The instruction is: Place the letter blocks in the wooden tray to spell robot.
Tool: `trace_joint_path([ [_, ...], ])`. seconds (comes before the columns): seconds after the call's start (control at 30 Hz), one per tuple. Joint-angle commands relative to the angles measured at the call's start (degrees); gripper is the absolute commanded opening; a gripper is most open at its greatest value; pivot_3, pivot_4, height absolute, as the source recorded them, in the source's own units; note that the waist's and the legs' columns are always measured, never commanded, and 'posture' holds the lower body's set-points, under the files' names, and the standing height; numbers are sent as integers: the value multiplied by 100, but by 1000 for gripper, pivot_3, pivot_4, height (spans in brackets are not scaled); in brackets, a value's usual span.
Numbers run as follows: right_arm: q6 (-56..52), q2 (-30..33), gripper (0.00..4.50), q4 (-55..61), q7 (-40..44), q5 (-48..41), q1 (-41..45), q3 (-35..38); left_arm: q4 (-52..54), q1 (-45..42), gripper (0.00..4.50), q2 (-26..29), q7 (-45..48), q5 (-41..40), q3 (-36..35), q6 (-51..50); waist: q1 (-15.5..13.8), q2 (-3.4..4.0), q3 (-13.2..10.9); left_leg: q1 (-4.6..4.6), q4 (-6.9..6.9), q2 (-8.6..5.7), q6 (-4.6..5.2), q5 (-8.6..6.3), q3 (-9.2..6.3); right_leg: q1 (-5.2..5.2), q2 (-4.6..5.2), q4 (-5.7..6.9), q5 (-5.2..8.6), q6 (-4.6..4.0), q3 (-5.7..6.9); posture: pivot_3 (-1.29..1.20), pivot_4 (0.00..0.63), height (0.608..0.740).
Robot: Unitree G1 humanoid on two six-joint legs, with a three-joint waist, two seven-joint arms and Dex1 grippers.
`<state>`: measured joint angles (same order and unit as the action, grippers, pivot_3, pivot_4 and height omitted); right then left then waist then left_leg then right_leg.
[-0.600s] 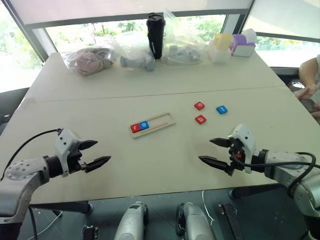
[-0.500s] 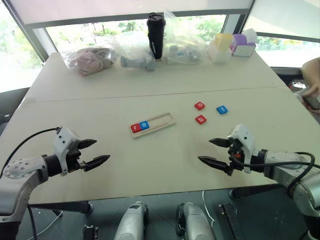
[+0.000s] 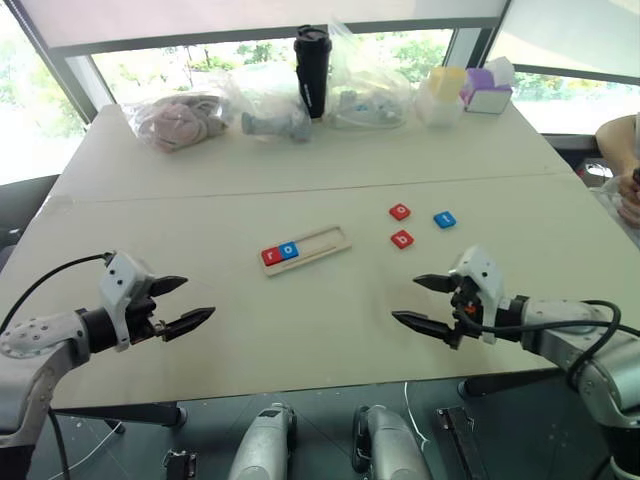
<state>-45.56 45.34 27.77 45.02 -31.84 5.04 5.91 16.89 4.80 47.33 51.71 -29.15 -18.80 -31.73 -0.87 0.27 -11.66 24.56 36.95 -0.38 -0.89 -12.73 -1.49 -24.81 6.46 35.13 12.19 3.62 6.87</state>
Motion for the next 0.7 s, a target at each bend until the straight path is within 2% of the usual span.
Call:
trace_joint_path([
  [0.03, 109, -23, 4468, 71, -37, -3, 97, 38, 5, -77, 4500, 126, 30, 112, -3, 147, 1, 0, 0, 0, 0, 0, 0, 0, 0, 0, 0, 0, 0, 0, 0, 0, 150, 740],
  [0.13, -40, -223, 4468, 29, -177, -105, 340, -70, -245, -426, 4500, 155, 82, 343, 273, 278, -2, 0, 0, -1, 1, 0, 1, 1, 0, 0, -2, 2, -2, -1, 0, 0, 150, 740],
  [0.3, -164, -619, 4468, 16, -335, -76, 872, -503, -1008, -1581, 4500, -28, 179, 920, 1193, 795, -8, -1, 0, -2, 12, 5, 2, 2, 0, 3, -10, 5, -25, -2, 0, 0, 150, 740],
  [0.5, -98, -772, 4468, 181, -583, 30, 720, -683, -2273, -2732, 4500, -471, 430, 1479, 2052, 1380, -2, -8, 0, 2, 9, -1, 11, -2, 20, 4, -10, 4, -42, 29, -1, 0, 150, 740],
  [0.7, -58, -891, 4468, 412, -863, 40, 428, -620, -3506, -3567, 4500, -1010, 770, 1739, 2425, 1996, 4, -14, 1, -2, 18, 2, 13, -1, 23, 5, -14, 13, -47, 35, -2, 0, 150, 740],
])
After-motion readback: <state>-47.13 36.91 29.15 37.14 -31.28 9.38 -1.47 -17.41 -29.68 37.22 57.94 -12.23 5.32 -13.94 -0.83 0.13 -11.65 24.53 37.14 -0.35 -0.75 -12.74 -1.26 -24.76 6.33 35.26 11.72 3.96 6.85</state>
